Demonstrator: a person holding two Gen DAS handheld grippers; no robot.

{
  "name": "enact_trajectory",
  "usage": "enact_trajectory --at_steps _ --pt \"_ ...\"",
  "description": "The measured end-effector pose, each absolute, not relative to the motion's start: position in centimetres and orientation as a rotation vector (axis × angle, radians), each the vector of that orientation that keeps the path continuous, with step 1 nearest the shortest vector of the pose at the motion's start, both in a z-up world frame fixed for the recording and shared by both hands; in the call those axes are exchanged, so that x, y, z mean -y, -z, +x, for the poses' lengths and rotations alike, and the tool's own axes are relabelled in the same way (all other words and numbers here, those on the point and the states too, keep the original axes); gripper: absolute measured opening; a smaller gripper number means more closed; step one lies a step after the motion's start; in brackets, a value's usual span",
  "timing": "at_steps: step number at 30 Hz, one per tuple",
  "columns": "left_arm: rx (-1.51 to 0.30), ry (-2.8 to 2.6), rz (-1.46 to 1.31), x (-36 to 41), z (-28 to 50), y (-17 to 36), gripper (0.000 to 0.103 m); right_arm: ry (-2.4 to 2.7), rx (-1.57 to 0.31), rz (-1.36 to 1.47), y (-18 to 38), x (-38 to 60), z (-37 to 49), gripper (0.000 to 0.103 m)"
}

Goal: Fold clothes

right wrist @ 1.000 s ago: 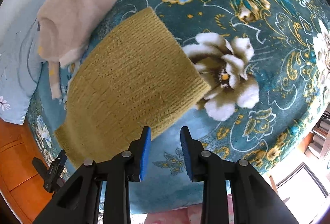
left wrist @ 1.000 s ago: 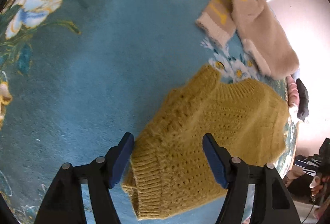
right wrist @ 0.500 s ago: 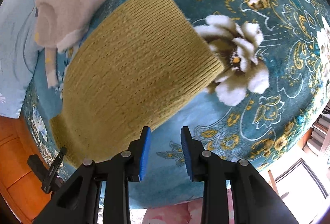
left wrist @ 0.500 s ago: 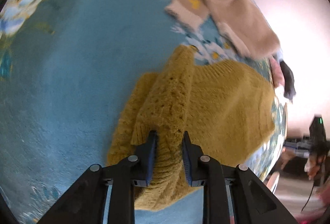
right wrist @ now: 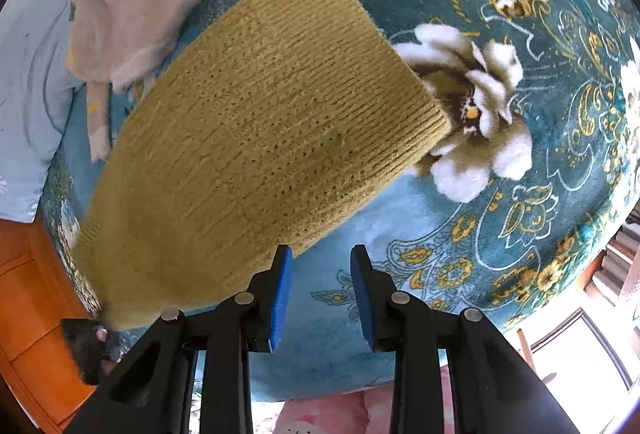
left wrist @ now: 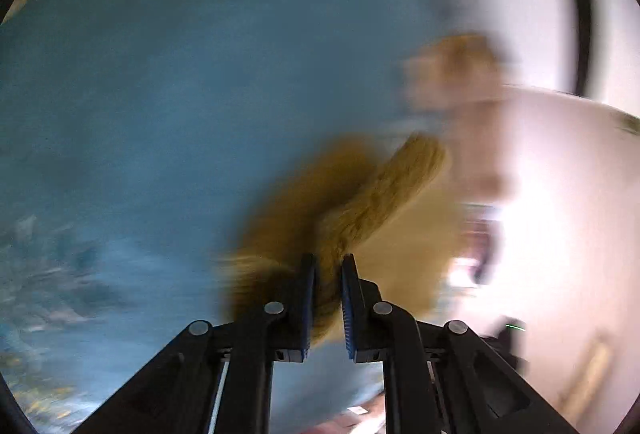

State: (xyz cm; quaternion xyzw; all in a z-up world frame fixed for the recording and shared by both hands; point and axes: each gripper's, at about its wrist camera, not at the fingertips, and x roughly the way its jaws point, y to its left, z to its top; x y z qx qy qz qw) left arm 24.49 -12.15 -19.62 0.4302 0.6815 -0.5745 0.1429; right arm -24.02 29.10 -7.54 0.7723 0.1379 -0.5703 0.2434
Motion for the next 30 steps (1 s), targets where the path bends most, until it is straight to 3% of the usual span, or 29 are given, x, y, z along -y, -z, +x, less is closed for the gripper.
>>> enact_trajectory --at_steps 3,5,7,14,17,25,27,28,29,30 --pt "-2.023 1.595 1.124 12.3 25.8 20.2 0.023 1.531 -0.394 2.103 7.6 -28.6 -23.4 0.031" --pt "-2.0 1.609 1.081 12.1 26.4 19.2 0.037 1.521 -0.411 2.091 7.6 -28.2 -23.3 0.031" --pt "-1.993 1.617 1.028 11.6 27.3 18.3 0.062 1.517 -0.413 2.087 7.5 -27.9 -23.3 0.031" --pt "-2.137 1.519 0.816 6.2 30.5 19.0 0.082 1.509 -0.405 2.104 8.1 -27.8 -23.1 0.031" --pt "-2.21 1.444 0.762 4.2 28.4 21.0 0.082 1.503 -0.411 2.111 8.3 -27.6 -22.8 0.031" --pt "-2.197 1.29 0.437 3.4 28.1 21.3 0.081 1.511 -0.418 2.077 7.4 -27.3 -22.3 0.031" --pt "-2.173 1.302 0.454 3.5 27.3 20.9 0.061 1.523 -0.403 2.079 7.1 -27.6 -22.4 0.031" --pt "-2.161 1.308 0.467 3.6 26.9 20.7 0.04 1.525 -0.399 2.078 7.0 -27.6 -22.3 0.031" --pt "-2.143 1.316 0.502 3.9 26.4 20.6 0.029 1.527 -0.395 2.074 6.8 -27.7 -22.2 0.031" --pt "-2.122 1.324 0.545 4.3 25.8 20.5 0.027 1.53 -0.39 2.07 6.6 -27.8 -22.1 0.031"
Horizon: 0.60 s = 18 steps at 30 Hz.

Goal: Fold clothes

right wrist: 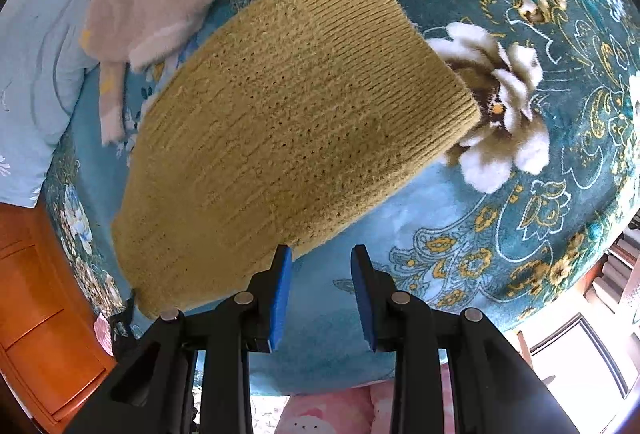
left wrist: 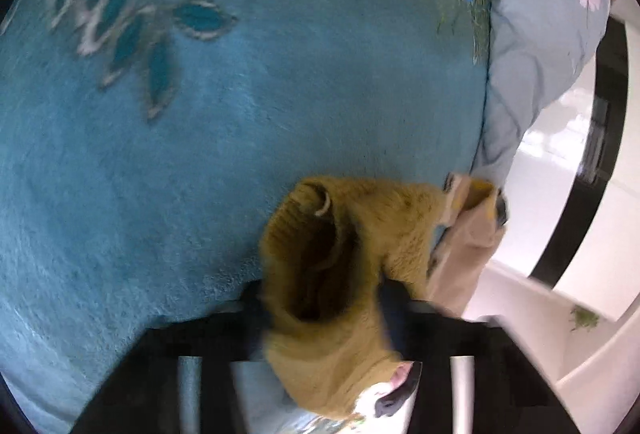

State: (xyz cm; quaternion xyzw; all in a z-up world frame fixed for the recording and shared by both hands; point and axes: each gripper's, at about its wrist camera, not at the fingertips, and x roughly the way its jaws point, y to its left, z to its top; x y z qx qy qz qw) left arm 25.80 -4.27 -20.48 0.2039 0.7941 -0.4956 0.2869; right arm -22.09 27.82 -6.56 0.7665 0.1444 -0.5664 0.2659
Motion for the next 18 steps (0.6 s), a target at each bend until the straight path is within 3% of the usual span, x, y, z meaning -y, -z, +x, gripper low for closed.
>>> enact_trajectory --at_steps 2,4,12,18 --pt "-2.078 1.333 0.62 5.2 25.6 19.9 0.015 1.534 -0.372 2.065 6.1 -28.1 -21.8 0.031" --pt "-2.03 1.333 0.695 6.0 25.3 19.0 0.011 1.538 -0.355 2.059 5.6 -28.2 -21.5 0.031" --pt "-1.836 1.525 0.724 8.4 24.0 10.2 0.009 1.523 -0.256 2.041 3.7 -29.3 -20.8 0.031" --pt "-1.672 1.587 0.727 8.2 26.9 5.5 0.0 1.464 -0.207 2.012 3.4 -28.4 -22.6 0.031"
